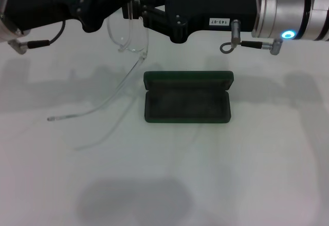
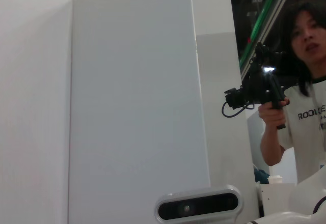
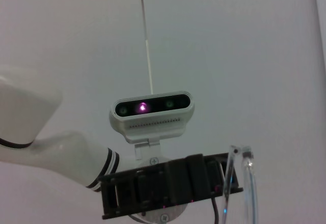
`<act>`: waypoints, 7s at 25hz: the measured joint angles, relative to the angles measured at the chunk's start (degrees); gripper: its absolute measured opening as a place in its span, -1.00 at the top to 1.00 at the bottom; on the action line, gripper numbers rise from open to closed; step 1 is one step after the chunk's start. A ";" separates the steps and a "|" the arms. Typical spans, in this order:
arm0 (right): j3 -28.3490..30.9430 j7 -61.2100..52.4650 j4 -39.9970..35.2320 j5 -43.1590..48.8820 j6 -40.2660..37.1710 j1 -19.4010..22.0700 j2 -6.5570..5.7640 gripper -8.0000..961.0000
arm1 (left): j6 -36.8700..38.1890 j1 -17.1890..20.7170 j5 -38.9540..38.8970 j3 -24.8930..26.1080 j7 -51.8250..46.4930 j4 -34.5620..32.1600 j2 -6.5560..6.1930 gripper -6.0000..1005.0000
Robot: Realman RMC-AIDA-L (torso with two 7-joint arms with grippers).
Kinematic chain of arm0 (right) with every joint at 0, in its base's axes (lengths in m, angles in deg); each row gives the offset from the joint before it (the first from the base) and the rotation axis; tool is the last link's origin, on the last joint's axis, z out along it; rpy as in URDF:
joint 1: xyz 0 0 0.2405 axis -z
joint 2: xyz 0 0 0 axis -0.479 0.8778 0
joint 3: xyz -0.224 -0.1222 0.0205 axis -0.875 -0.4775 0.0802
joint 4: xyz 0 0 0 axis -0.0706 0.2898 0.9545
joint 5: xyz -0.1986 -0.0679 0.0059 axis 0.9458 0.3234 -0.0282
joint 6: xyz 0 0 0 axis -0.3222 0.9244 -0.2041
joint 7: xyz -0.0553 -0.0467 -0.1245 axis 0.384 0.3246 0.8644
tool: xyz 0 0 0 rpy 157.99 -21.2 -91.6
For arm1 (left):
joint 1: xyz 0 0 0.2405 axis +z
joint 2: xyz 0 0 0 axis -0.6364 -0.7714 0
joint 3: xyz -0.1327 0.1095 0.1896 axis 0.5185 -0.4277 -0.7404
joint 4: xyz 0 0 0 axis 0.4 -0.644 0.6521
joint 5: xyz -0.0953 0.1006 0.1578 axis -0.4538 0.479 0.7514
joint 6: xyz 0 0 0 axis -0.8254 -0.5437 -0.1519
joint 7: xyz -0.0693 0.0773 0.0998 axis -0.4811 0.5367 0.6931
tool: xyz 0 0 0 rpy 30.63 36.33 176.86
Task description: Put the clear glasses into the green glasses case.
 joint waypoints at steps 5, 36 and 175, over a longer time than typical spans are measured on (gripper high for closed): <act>-0.87 0.00 -0.04 -0.96 -0.18 0.16 0.00 0.80 | 0.00 0.14 -0.07 0.00 0.04 0.00 0.13 0.92; 7.22 8.86 -14.17 -2.62 6.89 15.61 -0.12 0.80 | 0.25 6.05 -2.08 0.12 -2.30 0.07 -5.91 0.92; -10.63 19.71 5.04 -23.50 -4.36 10.28 0.00 0.80 | -0.01 -0.64 1.07 0.77 0.96 -2.99 4.30 0.92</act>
